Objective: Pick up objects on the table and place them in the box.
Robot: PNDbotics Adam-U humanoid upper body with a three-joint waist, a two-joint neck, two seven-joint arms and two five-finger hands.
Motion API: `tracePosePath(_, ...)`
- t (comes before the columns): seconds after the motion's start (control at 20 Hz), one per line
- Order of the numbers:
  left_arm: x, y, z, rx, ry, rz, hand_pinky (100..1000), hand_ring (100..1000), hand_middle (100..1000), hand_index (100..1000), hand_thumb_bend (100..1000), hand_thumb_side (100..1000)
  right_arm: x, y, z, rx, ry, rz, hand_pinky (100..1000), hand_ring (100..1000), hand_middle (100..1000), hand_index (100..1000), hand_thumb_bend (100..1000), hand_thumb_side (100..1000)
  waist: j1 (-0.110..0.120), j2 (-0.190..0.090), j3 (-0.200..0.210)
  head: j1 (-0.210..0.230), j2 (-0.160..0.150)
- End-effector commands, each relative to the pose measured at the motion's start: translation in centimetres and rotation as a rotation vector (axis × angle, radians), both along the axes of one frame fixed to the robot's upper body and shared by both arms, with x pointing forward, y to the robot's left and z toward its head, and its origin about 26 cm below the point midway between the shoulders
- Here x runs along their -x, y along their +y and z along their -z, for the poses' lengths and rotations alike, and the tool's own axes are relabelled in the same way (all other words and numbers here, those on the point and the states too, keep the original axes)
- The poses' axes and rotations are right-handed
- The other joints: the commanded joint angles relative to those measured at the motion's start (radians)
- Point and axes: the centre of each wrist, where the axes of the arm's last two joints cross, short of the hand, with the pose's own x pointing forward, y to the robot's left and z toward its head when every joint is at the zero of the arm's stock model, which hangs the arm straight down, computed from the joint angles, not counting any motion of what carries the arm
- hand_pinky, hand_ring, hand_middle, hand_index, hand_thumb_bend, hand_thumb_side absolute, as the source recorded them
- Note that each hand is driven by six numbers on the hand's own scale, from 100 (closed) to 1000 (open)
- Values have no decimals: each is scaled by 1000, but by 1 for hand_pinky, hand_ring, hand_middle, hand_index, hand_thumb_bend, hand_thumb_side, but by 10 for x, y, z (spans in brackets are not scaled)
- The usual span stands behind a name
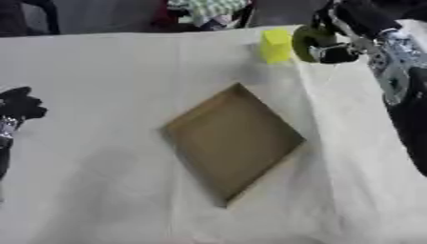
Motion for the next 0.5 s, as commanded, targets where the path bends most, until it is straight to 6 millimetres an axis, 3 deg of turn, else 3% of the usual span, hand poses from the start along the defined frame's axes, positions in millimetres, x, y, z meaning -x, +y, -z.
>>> tracePosePath(0.05,-1,5,-8,-25,-16,0,714,633,605,799,366,694,8,23,-26,24,-9,-128,656,600,283,425,100,200,-4,-20,2,-5,-4)
tracePosePath(0.25,-1,4,-8,-26,-15,2,715,634,605,800,359,698,16,50,-21,85,78,-243,662,609,295,440,100,205,-7,-20,4,-10,-3)
tracePosePath(0.5,-1,4,-8,-25,-14,6,716,635,606,800,355,704,16,67,5,134,224,-302,665,615,313,459,100,211,-9,-20,5,-15,-4)
